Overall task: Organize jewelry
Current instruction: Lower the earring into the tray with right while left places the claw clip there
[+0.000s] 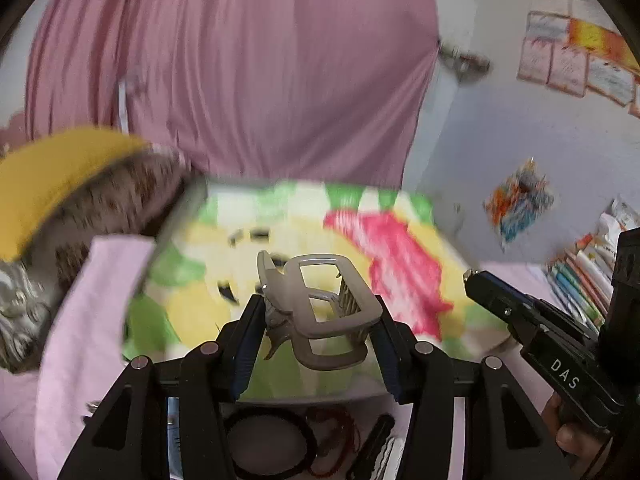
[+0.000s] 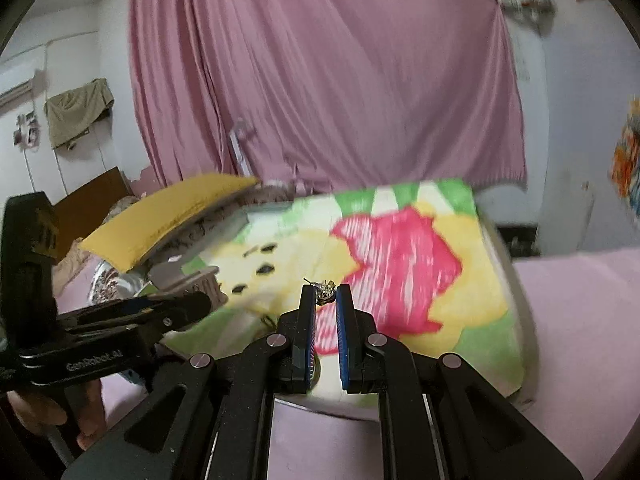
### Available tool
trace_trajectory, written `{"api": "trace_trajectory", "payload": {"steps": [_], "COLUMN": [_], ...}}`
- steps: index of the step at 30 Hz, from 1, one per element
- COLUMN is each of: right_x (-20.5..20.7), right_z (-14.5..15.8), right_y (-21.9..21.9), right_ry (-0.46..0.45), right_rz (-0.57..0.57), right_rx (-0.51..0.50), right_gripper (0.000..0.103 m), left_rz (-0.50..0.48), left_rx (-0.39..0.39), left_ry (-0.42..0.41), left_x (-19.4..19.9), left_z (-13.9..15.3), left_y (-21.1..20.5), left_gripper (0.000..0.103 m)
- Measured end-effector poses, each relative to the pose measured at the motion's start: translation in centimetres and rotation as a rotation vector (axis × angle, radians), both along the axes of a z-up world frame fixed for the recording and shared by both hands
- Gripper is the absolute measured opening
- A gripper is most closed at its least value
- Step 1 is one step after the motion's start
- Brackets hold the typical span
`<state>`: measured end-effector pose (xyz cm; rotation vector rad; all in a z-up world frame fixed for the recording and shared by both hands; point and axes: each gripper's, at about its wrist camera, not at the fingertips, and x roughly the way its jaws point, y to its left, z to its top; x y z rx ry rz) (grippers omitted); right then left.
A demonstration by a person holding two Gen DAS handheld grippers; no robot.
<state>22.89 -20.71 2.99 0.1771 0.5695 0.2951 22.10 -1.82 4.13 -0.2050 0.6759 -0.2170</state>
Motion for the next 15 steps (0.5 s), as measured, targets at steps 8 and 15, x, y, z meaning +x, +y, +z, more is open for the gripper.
{"api": "trace_trajectory", "payload": {"steps": [8, 15], "right_x": [2.8, 2.7], "right_z": [-2.9, -3.3], "right_y": [0.3, 0.6], "right_ry": [0.21, 0.242], "right_rz": [0.047, 0.042], "right_rx": [0.001, -0.011], "right_gripper": [0.009, 0.017], "left_rz": [-0.029, -0.041], "left_rx": [0.091, 0.13], "left_ry": [0.149, 0.162], "left_x": [1.5, 1.5], "left_z": [-2.1, -2.1], "left_y": [-1.2, -1.4], "left_gripper": [0.049, 0.049]}}
